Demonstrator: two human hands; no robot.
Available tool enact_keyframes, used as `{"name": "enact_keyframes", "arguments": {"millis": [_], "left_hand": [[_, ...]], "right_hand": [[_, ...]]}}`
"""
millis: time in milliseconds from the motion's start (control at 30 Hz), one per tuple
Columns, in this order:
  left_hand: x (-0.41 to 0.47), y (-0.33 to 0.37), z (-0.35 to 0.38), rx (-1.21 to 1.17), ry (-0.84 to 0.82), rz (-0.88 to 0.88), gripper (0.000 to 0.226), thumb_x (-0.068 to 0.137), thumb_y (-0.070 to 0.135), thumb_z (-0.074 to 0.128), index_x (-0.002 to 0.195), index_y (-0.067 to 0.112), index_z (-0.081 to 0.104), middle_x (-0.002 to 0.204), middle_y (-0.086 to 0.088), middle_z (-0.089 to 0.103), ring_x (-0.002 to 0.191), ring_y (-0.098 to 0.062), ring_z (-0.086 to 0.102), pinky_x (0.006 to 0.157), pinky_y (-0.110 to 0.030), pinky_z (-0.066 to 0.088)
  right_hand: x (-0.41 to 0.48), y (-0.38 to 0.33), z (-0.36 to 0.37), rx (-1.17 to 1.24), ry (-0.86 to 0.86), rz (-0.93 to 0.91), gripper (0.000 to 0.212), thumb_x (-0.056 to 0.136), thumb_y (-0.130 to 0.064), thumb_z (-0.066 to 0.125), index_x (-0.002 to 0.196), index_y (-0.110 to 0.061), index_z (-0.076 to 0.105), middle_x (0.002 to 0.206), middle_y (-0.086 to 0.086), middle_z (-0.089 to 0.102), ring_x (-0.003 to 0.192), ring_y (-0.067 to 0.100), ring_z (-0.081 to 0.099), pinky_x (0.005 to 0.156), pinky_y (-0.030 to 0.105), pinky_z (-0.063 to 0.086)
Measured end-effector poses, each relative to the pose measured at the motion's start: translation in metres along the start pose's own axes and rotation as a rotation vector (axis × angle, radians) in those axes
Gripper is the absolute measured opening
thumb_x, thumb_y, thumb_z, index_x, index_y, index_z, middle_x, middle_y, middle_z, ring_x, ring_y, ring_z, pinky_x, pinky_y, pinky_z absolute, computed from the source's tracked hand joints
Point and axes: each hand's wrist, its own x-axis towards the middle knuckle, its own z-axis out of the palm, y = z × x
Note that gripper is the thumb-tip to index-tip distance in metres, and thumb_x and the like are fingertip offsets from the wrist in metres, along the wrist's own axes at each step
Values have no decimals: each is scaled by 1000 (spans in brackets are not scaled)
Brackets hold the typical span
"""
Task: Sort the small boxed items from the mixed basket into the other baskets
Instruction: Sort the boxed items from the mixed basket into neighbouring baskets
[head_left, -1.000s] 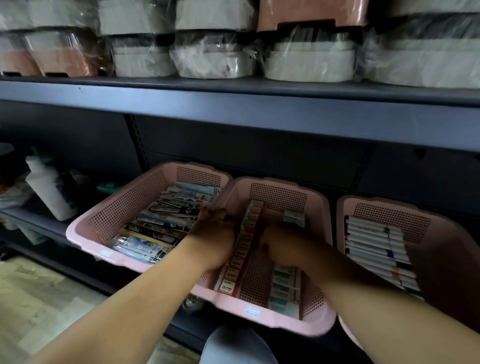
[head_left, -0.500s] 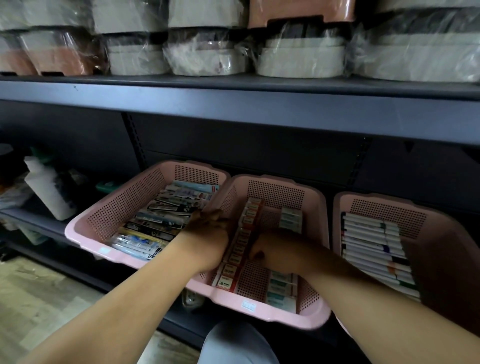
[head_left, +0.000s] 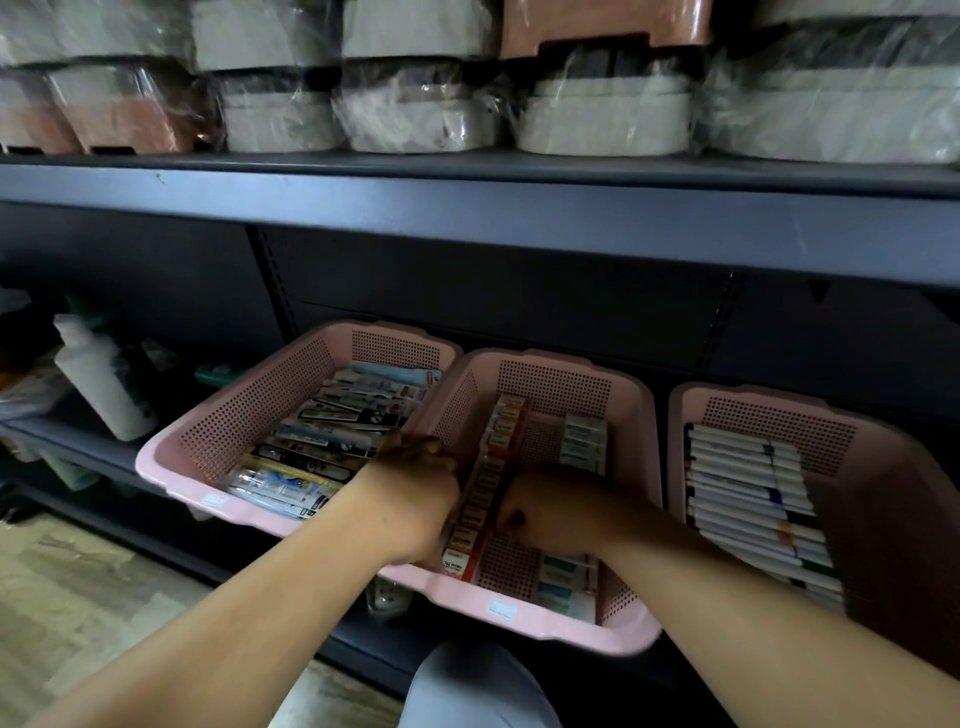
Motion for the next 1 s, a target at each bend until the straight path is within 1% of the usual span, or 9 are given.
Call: {"name": "enact_keyframes", "arguments": {"millis": [167,433,500,600,700,767,833,933,1000], "left_hand": [[0,-1,1,10,19,4,36,90,42,70,121,22,68,138,5,54,140,-22,38,122,-45,21],[0,-1,-1,22,-29,11,48,82,55,75,117,23,69,139,5,53,138,-22,37,120,-45,23],[-1,-1,-4,12,-39,18,47,79,57,77,113,25,70,137,6,54,137,-22,38,120,-45,25],[-1,-6,-7,-30,-39,17,40,73,58,81,100,32,70,125,12,55,129,-20,44,116,-43,33],[-1,-10,-11,-129,-4,11,40,70,64,78,92,33,67,111,16,56,114,-16,53,102,-39,47],[2,-8,-17,-196,43,23,42,73,67,74,95,33,65,111,17,58,110,-15,55,96,-37,49],[8,-1,-25,-246,104,54,37,78,65,71,100,36,63,116,17,59,112,-14,56,96,-36,47],[17,16,-40,-347,203,126,44,84,60,70,123,41,66,133,17,61,126,-13,55,106,-35,45],[23,34,-51,-401,247,199,47,87,57,68,131,42,64,141,17,59,131,-12,53,111,-34,42]], "right_hand": [[-1,0,0,7,-2,2,28,94,-22,55,114,-32,72,115,-10,70,103,15,64,97,37,51],[-6,-3,-2,30,-3,16,27,94,-25,55,114,-33,72,115,-11,70,103,14,64,97,36,51],[-8,-2,-3,20,7,14,25,93,-25,55,110,-31,73,111,-10,71,99,14,65,95,37,52],[-13,0,-9,17,33,18,23,92,-25,54,103,-31,73,104,-12,71,93,12,65,92,37,53],[-23,3,-20,26,80,5,21,95,-25,56,105,-30,73,106,-13,71,94,8,64,92,31,51],[-32,8,-27,41,131,21,25,95,-25,57,114,-32,71,114,-14,70,100,7,63,92,26,49],[-45,16,-33,71,223,32,31,94,-26,59,122,-36,67,123,-15,67,109,6,62,95,24,47],[-72,31,-42,68,364,59,36,93,-24,62,126,-36,65,129,-17,61,114,-1,55,94,16,40],[-96,44,-46,72,407,123,36,93,-25,63,128,-34,63,130,-12,60,116,6,57,94,19,41]]}}
